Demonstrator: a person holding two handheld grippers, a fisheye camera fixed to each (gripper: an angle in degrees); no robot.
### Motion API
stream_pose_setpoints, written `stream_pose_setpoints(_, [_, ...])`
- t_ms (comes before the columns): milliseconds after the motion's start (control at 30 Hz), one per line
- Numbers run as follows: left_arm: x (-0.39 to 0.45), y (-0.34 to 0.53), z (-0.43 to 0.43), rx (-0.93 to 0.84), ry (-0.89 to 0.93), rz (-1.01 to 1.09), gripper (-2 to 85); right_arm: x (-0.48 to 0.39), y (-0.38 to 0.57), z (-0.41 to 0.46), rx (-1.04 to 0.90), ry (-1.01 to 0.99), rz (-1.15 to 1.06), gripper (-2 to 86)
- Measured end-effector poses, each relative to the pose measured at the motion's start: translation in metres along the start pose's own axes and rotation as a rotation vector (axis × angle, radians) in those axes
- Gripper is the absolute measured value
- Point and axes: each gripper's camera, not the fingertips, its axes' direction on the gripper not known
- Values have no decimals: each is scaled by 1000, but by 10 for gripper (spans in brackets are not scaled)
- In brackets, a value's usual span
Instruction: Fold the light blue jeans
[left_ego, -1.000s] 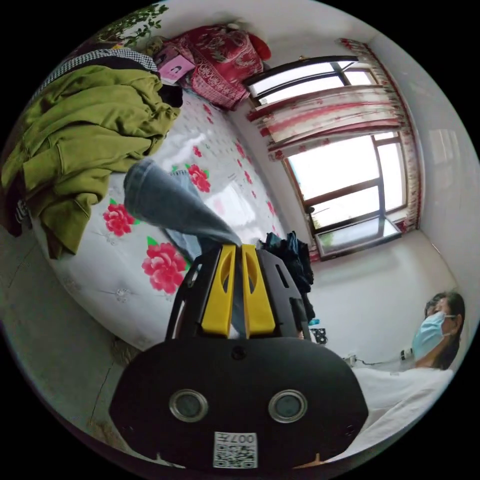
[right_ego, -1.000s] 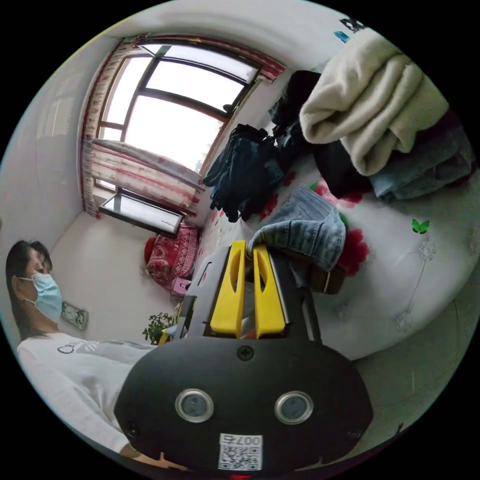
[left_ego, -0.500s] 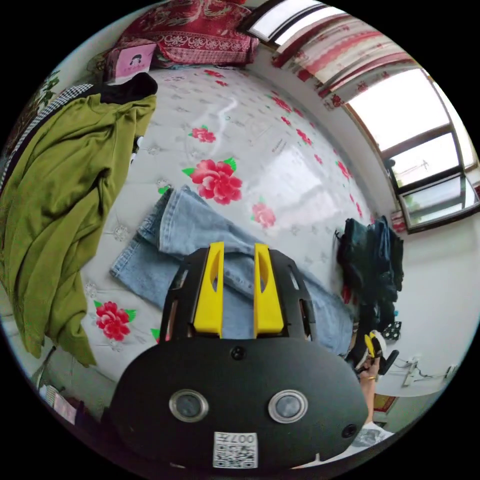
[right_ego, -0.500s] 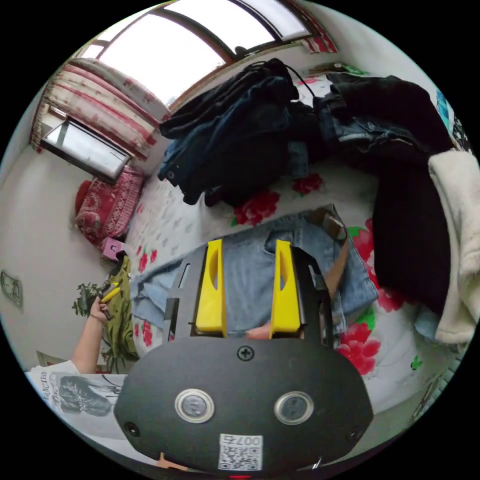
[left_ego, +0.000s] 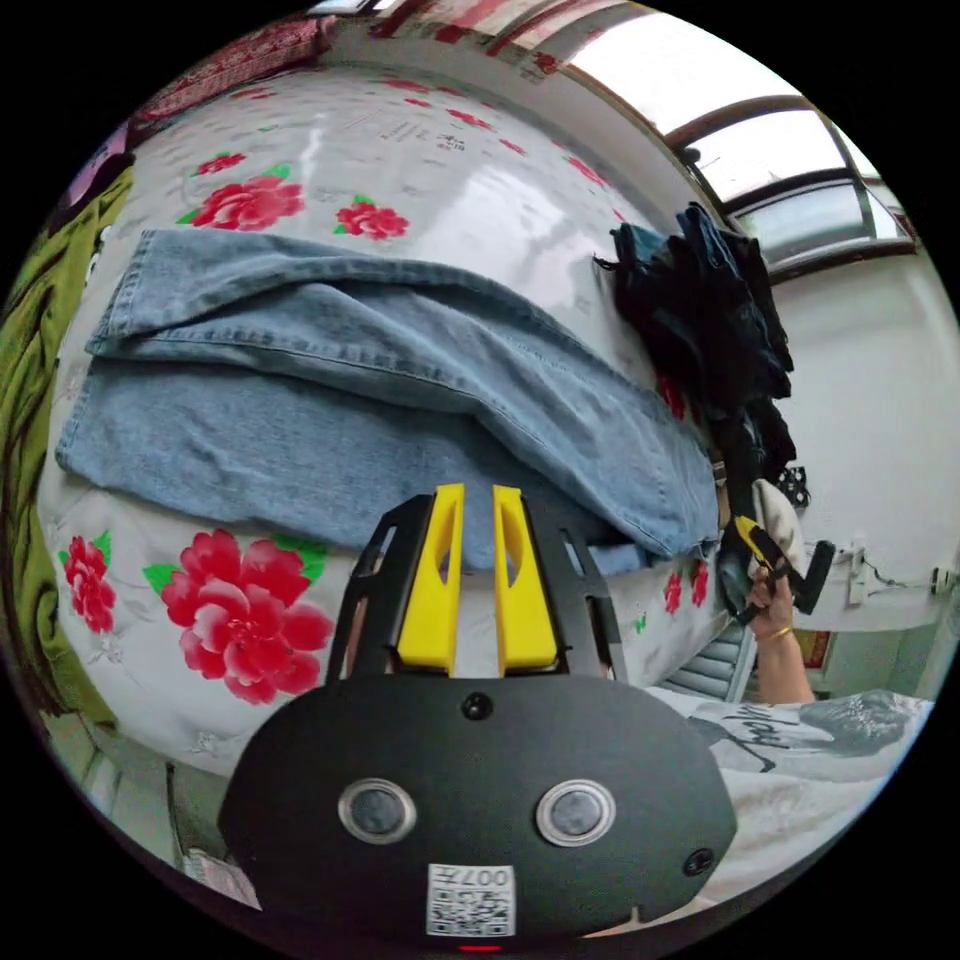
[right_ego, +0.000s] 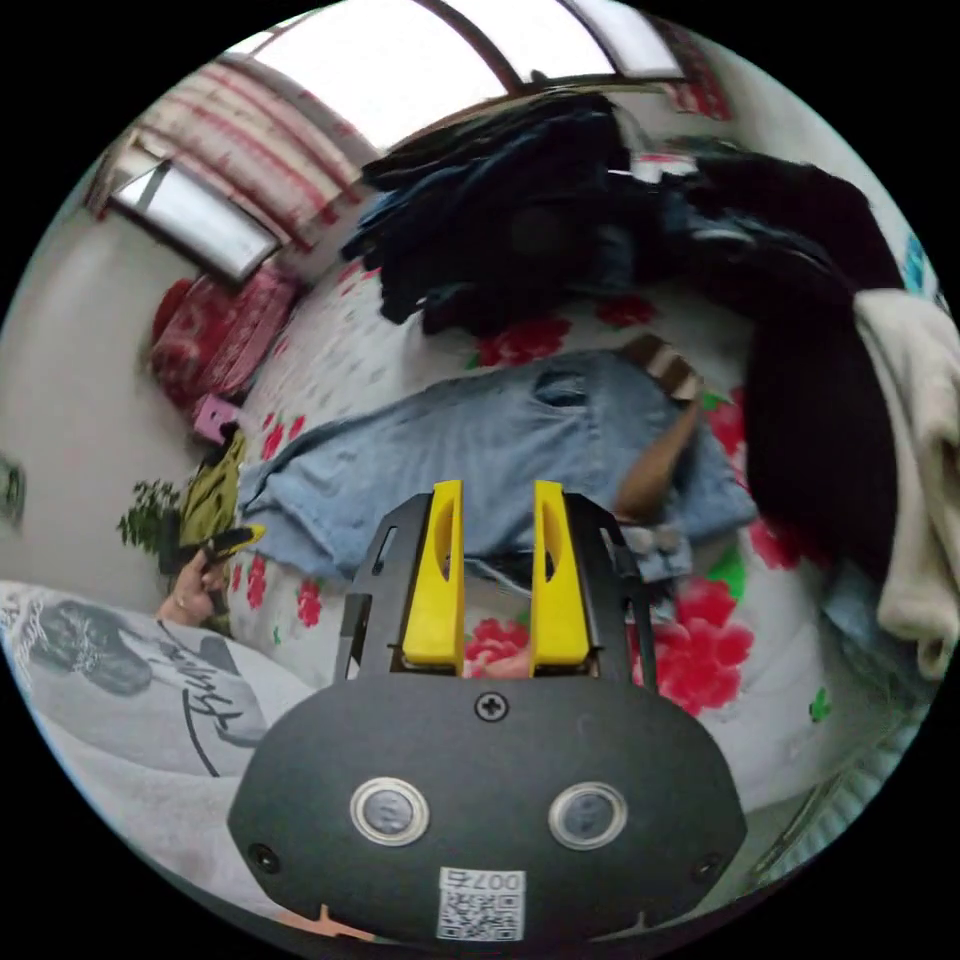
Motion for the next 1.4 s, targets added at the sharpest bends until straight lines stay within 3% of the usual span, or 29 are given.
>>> stream_pose_setpoints(167, [-77, 2, -38, 118, -57, -220, 55, -109, 3, 94, -162, -132, -389, 71])
stream_pose_setpoints(300, [-141, 4, -74, 220, -82, -354, 67, -187, 22, 180, -285, -122, -673, 66])
stream_pose_setpoints(533, [-263, -23, -74, 278, 124, -665, 94, -216, 57, 305, -499, 44, -894, 42])
stream_pose_setpoints(667, [-300, -28, -61, 262, 138, -783, 22, -204, 66, 331, -480, 149, -916, 12])
stream_pose_setpoints(800, [-311, -27, -66, 260, 176, -726, -5, -193, 61, 332, -436, 118, -926, 1])
stream_pose_setpoints(933, [-300, -2, -105, 397, 336, -578, -8, -185, 57, 313, -358, 85, -942, -1])
stream_pose_setpoints(1033, [-279, 29, -137, 447, 270, -455, -7, -177, 57, 292, -311, 82, -961, -2])
stream_pose_setpoints(1133, [-283, 52, -136, 379, 138, -395, 3, -168, 71, 291, -309, 91, -1023, -2])
stream_pose_setpoints(1233, [-319, 62, -103, 272, 187, -490, 45, -156, 86, 328, -395, 111, -1045, -2])
stream_pose_setpoints(1300, [-331, 65, -93, 301, 247, -512, 66, -143, 82, 364, -475, 138, -990, -2])
stream_pose_setpoints(1400, [-337, 66, -92, 331, 274, -523, 69, -139, 63, 368, -441, 91, -925, -2])
